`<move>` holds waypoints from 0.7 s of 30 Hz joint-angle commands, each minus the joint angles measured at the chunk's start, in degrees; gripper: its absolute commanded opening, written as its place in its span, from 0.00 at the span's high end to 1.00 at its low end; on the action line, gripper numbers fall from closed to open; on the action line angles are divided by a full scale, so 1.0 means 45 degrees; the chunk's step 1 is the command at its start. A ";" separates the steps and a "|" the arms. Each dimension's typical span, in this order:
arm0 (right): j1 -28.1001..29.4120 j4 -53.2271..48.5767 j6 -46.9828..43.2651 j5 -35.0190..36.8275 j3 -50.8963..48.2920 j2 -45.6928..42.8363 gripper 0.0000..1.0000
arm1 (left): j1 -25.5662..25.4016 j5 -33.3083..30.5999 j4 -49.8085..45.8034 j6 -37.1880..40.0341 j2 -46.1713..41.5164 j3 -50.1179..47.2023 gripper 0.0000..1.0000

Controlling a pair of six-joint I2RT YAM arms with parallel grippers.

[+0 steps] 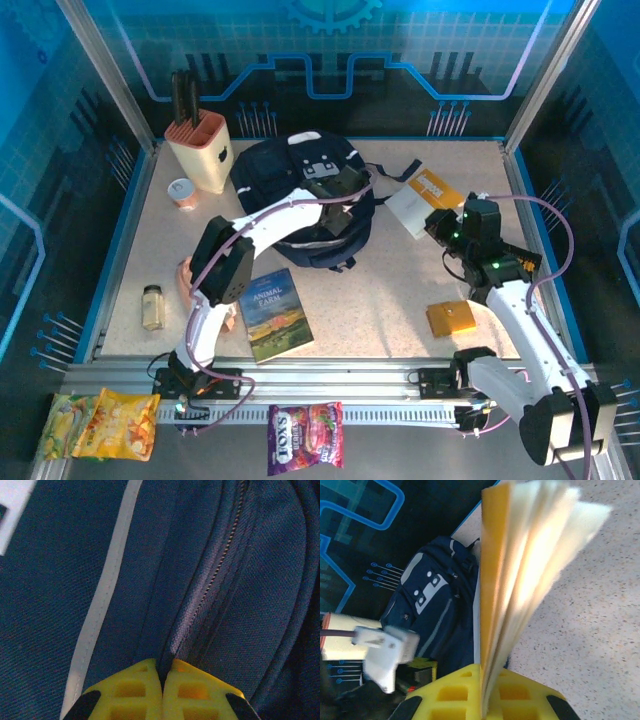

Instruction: Pack the student bag

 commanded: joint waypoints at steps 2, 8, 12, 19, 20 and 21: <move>-0.0235 -0.1298 0.0116 0.0511 0.0051 -0.0586 1.00 | 0.0115 -0.0460 0.1544 -0.0801 -0.2252 -0.0083 1.00; -0.0211 0.0212 0.1262 -0.1630 -0.0883 -0.1057 1.00 | 0.0113 -0.0315 0.3580 -0.1095 -0.3514 -0.0652 1.00; 0.0101 0.2039 0.2391 -0.2953 -0.1494 -0.0753 1.00 | 0.0116 0.0441 0.4150 -0.1332 -0.3857 -0.0647 1.00; 0.1668 0.4913 0.3548 -0.2816 -0.1627 0.1214 1.00 | 0.0117 0.1952 0.4396 -0.1890 -0.4250 -0.0398 1.00; 0.1903 0.5339 0.3652 -0.2665 -0.1524 0.1599 1.00 | 0.0126 0.2160 0.4419 -0.1992 -0.4303 -0.0350 1.00; 0.2181 0.5763 0.3699 -0.2483 -0.1416 0.1989 1.00 | 0.0114 0.2398 0.4486 -0.2085 -0.4354 -0.0356 1.00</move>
